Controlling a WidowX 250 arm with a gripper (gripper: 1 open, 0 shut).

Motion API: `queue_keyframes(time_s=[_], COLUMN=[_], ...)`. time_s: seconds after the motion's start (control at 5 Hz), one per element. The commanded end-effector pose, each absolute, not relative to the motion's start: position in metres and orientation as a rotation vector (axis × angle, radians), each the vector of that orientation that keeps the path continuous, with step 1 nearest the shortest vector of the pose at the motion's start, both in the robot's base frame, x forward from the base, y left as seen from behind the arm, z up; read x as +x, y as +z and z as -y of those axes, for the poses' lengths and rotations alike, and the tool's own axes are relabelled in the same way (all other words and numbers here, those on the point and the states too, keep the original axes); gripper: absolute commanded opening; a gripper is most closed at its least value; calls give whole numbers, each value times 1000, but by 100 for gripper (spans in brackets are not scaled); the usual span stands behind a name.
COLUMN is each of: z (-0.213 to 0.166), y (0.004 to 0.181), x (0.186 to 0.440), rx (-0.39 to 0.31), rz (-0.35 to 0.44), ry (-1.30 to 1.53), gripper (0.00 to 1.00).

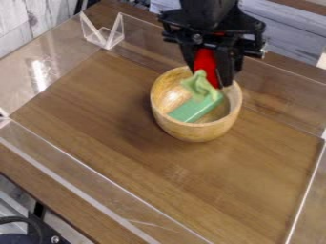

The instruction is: Move the red object to the left side of the table

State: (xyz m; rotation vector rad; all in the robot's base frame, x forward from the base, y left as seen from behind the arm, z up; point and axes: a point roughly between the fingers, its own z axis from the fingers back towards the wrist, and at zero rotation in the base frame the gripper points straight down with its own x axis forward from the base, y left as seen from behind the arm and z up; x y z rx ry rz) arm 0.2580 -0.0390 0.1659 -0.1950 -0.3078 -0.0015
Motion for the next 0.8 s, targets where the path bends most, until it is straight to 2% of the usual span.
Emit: queue_keyframes(time_s=[0.0, 0.4, 0.6], z=[23, 31, 44], y=[184, 178, 183], x=[260, 268, 262], rx=[-189, -156, -174], rz=[362, 392, 392], ry=[-4, 209, 170], gripper=[0, 0, 0])
